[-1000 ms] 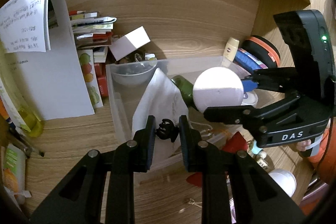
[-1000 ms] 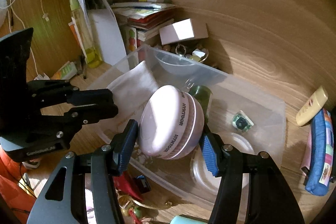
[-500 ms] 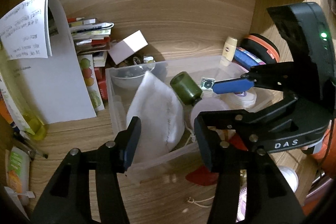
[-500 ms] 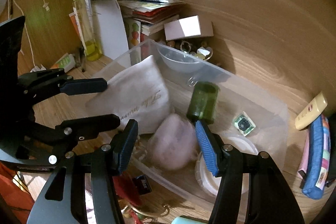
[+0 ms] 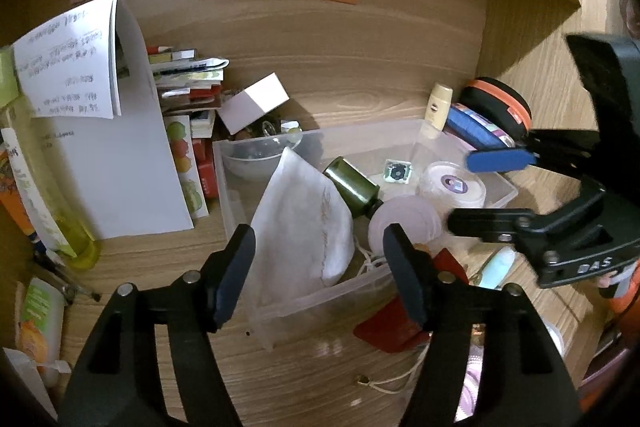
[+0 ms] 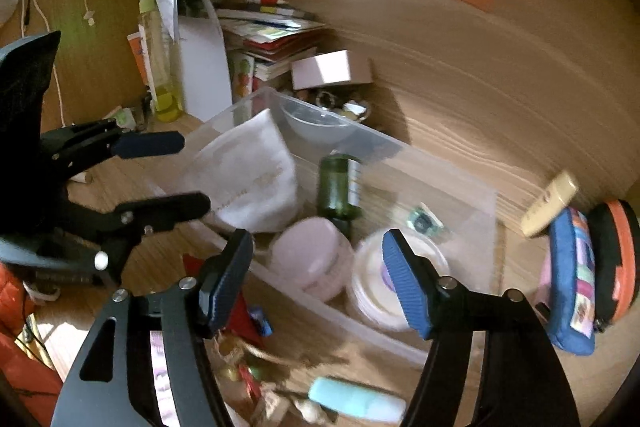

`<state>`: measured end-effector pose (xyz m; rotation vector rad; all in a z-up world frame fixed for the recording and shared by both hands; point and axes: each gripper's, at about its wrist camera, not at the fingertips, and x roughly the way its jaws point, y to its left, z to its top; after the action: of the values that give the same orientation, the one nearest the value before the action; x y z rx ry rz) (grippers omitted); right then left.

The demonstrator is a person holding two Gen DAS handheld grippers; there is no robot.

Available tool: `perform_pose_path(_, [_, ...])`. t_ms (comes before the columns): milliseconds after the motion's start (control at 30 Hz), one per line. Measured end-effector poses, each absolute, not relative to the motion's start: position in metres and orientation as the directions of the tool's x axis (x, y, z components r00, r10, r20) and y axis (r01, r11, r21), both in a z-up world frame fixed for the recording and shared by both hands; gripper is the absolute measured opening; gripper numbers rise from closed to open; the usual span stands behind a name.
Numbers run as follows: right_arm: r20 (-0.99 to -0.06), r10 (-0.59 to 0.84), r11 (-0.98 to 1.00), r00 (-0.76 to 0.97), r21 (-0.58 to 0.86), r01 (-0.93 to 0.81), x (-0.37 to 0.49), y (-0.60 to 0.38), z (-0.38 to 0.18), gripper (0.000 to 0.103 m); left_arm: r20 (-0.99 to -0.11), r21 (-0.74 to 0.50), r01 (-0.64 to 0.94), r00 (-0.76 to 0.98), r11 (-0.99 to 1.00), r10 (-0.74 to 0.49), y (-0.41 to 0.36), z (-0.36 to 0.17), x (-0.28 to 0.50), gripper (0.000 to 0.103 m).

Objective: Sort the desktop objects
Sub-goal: 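Lower the black clip into the clear bin with left gripper while right releases the compact there, then lift both grippers open away from the clear bin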

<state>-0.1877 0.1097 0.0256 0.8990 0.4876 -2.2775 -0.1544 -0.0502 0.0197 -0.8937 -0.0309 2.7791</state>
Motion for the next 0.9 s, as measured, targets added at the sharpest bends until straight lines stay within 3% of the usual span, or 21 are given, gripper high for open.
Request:
perform_pose_path(200, [-0.688, -0.384, -0.779, -0.616, -0.116, 0.616, -0.177, 0.144, 0.030, 0.076, -0.570, -0.112, -0.187, -0.792, -0.976, 0.217, -0.053, 0.027, -0.144, 0.066])
perform_pose_path(300, [-0.682, -0.371, -0.800, -0.630, -0.110, 0.590, -0.175, 0.161, 0.031, 0.076, -0.563, -0.105, -0.179, -0.800, -0.978, 0.207, -0.053, 0.035, -0.133, 0.067])
perform_pose_path(367, [-0.683, -0.365, -0.812, -0.633, -0.098, 0.575, -0.175, 0.173, 0.031, 0.076, -0.564, -0.105, -0.171, -0.802, -0.980, 0.200, -0.054, 0.037, -0.126, 0.074])
perform_pose_path(900, [-0.722, -0.400, -0.818, -0.565, 0.004, 0.575, -0.143, 0.205, 0.003, 0.077, -0.686, -0.137, -0.148, -0.699, -0.979, 0.202, -0.038, 0.010, -0.083, 0.076])
